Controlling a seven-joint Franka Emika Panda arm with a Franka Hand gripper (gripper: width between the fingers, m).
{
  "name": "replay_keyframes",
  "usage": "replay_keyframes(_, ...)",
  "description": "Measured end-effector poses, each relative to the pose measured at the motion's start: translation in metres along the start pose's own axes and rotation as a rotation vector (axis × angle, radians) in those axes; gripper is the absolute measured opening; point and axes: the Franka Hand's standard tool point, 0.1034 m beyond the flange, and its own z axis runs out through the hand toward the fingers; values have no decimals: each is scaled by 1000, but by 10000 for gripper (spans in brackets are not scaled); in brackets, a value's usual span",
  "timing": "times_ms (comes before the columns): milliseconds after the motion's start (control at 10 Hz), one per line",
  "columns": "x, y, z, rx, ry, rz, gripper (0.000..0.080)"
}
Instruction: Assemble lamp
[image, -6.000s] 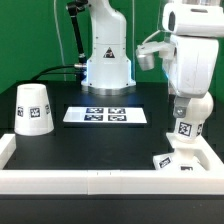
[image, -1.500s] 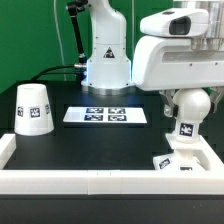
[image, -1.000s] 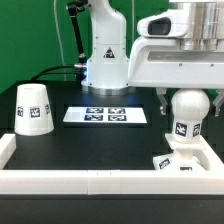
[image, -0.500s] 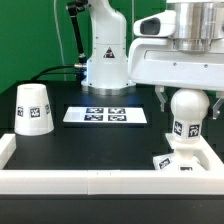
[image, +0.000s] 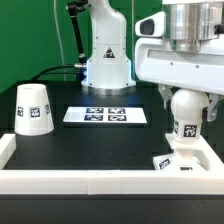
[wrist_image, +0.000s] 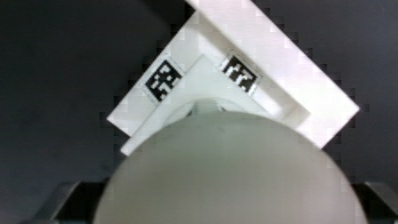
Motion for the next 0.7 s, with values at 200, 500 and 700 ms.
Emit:
replay_keyframes(200, -1, 0, -1, 6, -6, 105, 577)
replay_keyframes(500, -2, 3, -1, 17, -35, 340, 577)
replay_keyframes(700, -4, 1, -2, 18, -41, 402, 577)
